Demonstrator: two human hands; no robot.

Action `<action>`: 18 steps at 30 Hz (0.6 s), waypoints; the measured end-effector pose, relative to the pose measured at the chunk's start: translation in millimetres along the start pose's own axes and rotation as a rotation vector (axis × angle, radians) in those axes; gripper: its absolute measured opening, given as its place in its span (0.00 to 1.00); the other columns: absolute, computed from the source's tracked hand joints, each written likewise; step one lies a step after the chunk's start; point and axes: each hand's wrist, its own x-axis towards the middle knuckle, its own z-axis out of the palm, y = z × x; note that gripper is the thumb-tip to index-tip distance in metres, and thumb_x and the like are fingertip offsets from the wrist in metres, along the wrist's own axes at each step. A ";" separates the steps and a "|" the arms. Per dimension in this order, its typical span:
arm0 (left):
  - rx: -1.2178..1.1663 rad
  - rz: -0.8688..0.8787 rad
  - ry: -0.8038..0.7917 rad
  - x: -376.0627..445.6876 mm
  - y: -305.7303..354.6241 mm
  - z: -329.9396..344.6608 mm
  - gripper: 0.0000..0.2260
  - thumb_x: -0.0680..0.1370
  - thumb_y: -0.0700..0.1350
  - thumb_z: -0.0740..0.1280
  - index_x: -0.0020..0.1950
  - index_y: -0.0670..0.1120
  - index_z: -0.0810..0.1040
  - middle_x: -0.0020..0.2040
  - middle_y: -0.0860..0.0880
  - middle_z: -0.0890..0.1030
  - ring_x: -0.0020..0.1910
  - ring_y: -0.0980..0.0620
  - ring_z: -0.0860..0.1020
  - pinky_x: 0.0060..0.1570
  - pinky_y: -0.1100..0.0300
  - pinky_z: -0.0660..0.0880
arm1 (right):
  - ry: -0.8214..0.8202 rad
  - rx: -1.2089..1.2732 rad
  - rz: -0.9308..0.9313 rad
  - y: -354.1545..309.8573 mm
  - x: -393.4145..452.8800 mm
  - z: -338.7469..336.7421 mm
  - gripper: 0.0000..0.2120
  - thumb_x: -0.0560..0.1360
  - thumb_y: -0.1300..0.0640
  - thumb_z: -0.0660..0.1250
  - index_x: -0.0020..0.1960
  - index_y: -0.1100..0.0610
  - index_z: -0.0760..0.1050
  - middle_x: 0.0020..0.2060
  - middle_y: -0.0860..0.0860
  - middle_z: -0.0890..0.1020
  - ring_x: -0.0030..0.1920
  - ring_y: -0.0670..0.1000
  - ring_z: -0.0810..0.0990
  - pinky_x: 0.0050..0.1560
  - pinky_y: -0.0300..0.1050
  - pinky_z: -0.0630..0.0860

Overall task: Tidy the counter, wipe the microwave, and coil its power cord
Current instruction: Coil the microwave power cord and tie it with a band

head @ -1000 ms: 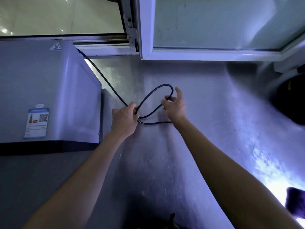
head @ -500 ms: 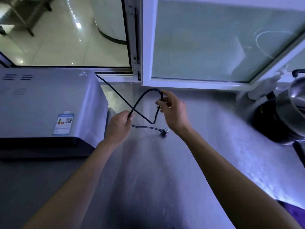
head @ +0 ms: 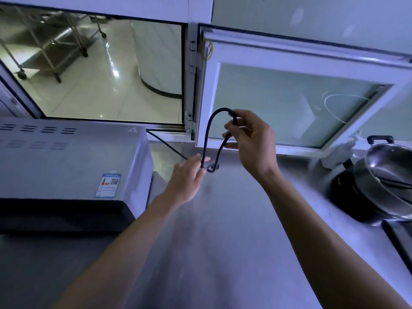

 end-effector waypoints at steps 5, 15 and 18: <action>0.081 0.113 0.063 -3.5 1.6 4.9 0.11 0.83 0.48 0.59 0.64 0.47 0.75 0.60 0.52 0.78 0.62 0.52 0.74 0.62 0.49 0.66 | 0.093 0.125 -0.039 -27.6 5.2 -10.1 0.12 0.78 0.68 0.65 0.56 0.55 0.78 0.43 0.53 0.83 0.44 0.56 0.85 0.39 0.50 0.83; 0.111 0.082 0.110 -2.2 10.8 -15.9 0.13 0.83 0.48 0.57 0.55 0.44 0.77 0.49 0.49 0.79 0.50 0.45 0.76 0.52 0.47 0.72 | 0.279 0.250 0.051 -18.5 -10.0 -50.0 0.09 0.77 0.66 0.67 0.57 0.60 0.76 0.44 0.59 0.81 0.44 0.58 0.86 0.43 0.52 0.84; 0.144 0.067 0.072 -4.2 18.7 -18.8 0.07 0.83 0.41 0.59 0.55 0.43 0.76 0.48 0.49 0.77 0.50 0.45 0.74 0.52 0.49 0.71 | 0.322 0.314 0.140 -0.7 -17.5 -64.1 0.13 0.76 0.66 0.68 0.59 0.60 0.75 0.44 0.60 0.81 0.45 0.60 0.86 0.46 0.54 0.84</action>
